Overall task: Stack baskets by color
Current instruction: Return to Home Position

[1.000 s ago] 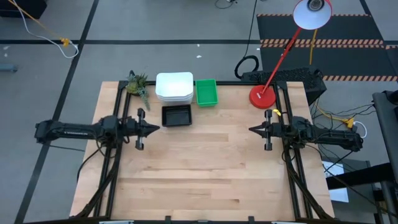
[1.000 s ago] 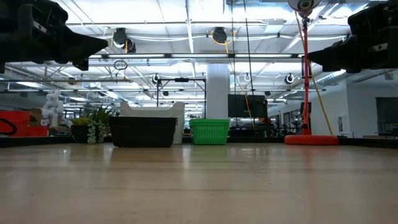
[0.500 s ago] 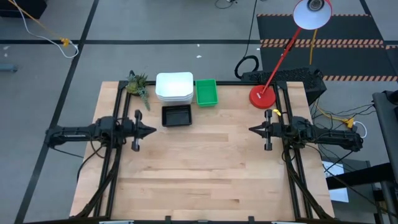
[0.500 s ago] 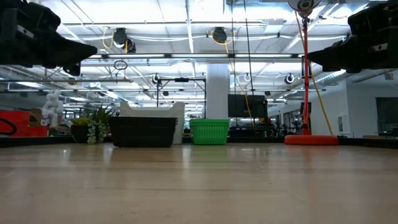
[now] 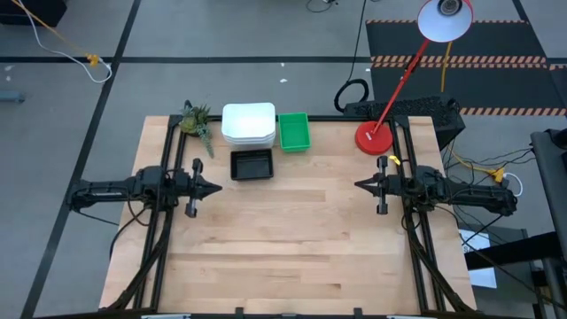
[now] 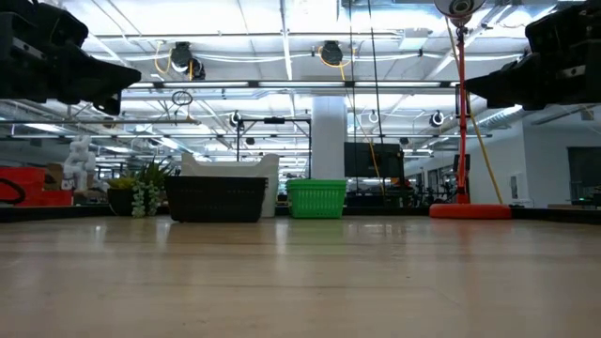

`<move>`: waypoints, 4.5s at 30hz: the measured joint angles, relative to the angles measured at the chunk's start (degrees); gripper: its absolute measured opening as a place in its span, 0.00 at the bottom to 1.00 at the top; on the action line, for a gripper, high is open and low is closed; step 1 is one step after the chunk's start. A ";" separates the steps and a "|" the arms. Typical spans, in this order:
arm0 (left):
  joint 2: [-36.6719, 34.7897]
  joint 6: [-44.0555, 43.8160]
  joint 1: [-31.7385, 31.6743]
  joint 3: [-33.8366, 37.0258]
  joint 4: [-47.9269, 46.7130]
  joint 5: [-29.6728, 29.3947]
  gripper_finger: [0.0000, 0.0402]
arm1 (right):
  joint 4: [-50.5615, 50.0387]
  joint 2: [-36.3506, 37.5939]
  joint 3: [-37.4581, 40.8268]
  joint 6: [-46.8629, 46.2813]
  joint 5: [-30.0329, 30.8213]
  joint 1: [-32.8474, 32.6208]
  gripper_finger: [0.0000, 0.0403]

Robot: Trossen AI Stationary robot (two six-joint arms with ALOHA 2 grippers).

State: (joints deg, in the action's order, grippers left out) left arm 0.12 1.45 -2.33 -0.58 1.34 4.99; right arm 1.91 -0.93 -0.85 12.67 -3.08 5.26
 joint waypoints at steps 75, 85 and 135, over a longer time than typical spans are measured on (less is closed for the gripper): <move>0.02 1.29 0.00 -0.02 0.16 0.95 0.04 | 0.00 0.00 -0.01 0.00 0.01 0.00 0.00; 0.02 1.29 -0.01 -0.02 0.14 0.95 0.04 | 0.02 0.00 0.00 0.00 0.01 0.00 0.00; 0.02 1.29 0.00 -0.02 0.15 0.95 0.04 | 0.01 0.00 0.00 0.00 0.01 0.00 0.00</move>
State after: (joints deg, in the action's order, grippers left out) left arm 0.14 2.74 -2.33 -0.60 1.49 5.93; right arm 1.92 -0.93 -0.85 12.67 -3.07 5.26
